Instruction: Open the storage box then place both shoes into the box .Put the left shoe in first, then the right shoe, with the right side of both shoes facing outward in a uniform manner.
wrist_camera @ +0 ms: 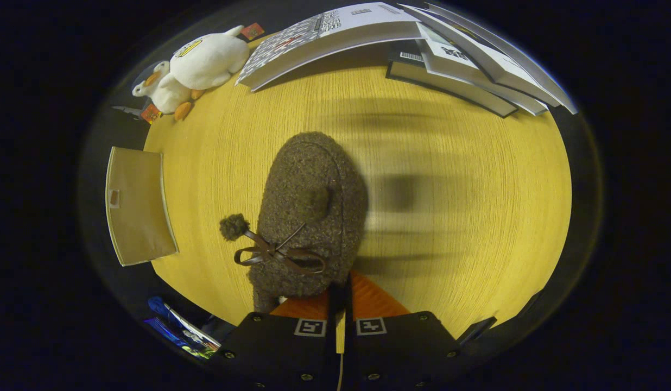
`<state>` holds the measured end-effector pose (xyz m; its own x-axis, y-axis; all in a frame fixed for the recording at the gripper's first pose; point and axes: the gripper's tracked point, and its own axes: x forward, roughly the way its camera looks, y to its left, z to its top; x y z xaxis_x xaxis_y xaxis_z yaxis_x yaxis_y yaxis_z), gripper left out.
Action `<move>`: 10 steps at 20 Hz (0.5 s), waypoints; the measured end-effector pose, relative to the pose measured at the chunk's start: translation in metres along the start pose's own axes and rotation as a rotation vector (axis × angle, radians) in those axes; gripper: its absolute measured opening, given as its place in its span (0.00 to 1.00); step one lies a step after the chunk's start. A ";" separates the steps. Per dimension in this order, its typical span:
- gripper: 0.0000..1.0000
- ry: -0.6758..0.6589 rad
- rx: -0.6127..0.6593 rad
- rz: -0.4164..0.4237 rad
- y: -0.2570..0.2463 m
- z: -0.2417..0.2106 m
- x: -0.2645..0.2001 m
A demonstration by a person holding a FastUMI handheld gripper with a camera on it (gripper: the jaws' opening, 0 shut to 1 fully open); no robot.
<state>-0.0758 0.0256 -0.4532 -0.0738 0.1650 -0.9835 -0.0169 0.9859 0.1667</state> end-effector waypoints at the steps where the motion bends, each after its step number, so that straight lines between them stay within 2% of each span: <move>1: 0.06 -0.005 -0.010 -0.005 -0.001 0.000 -0.003; 4: 0.06 -0.028 -0.053 -0.010 0.007 0.002 -0.015; 10: 0.06 -0.080 -0.131 0.040 0.052 0.013 -0.060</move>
<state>-0.0598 0.0670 -0.3866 0.0029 0.2114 -0.9774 -0.1458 0.9670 0.2087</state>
